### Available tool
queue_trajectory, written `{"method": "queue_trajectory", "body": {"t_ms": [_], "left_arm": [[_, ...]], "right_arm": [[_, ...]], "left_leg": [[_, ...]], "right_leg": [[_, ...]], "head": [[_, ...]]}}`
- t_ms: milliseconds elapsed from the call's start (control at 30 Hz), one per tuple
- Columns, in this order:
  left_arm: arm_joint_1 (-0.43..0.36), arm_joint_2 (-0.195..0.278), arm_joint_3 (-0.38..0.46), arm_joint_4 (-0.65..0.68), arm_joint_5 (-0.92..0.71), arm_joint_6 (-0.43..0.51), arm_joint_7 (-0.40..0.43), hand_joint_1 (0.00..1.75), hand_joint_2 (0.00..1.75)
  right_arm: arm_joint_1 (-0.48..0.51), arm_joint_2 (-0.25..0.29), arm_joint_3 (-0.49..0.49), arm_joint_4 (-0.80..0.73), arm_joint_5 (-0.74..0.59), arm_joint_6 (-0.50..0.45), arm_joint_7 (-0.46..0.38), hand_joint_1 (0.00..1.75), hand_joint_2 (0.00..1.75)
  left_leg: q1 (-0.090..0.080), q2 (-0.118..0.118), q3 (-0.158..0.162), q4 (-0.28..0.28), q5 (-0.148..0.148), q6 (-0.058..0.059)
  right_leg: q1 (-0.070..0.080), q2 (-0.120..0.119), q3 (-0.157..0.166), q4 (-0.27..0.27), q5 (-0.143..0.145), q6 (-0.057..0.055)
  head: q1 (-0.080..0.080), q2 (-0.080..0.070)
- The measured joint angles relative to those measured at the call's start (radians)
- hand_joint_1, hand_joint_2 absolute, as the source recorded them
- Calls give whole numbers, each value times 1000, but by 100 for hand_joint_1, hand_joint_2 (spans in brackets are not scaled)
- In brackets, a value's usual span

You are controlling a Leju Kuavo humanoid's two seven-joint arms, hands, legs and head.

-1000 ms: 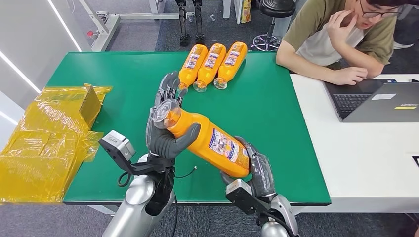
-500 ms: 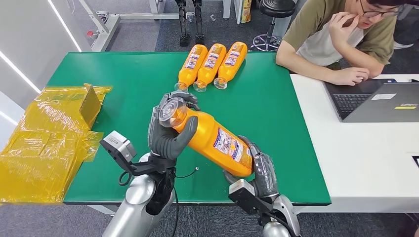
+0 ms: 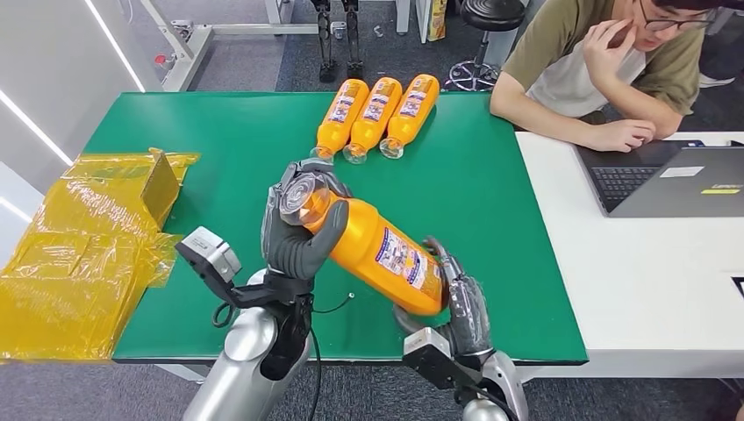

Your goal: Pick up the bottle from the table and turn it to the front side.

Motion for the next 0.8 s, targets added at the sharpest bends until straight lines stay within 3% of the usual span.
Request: {"method": "queue_trajectory", "body": {"t_ms": [233,633,733,800], "left_arm": [[-3,1,0,20,6,54,-5,175,175],[7,2,0,46,-102,308,-5,175,175],[16,12,2,46,-222,433,33,175,175],[29,27,15,41,-445,530,113,175,175]], "right_arm": [[1,27,3,-6,-61,-46,-35,0,175],[5,52,20,-7,-98,-88,-51,0,175],[9,57,24,-8,-105,-94,-57,0,175],[16,62,25,-14,-110,-95,-59,0,175]], "left_leg": [[0,0,0,0,0,0],[0,0,0,0,0,0],[0,0,0,0,0,0],[0,0,0,0,0,0]], "right_leg": [[0,0,0,0,0,0],[0,0,0,0,0,0],[0,0,0,0,0,0],[0,0,0,0,0,0]], "head": [[0,0],[0,0],[0,0],[0,0]]}}
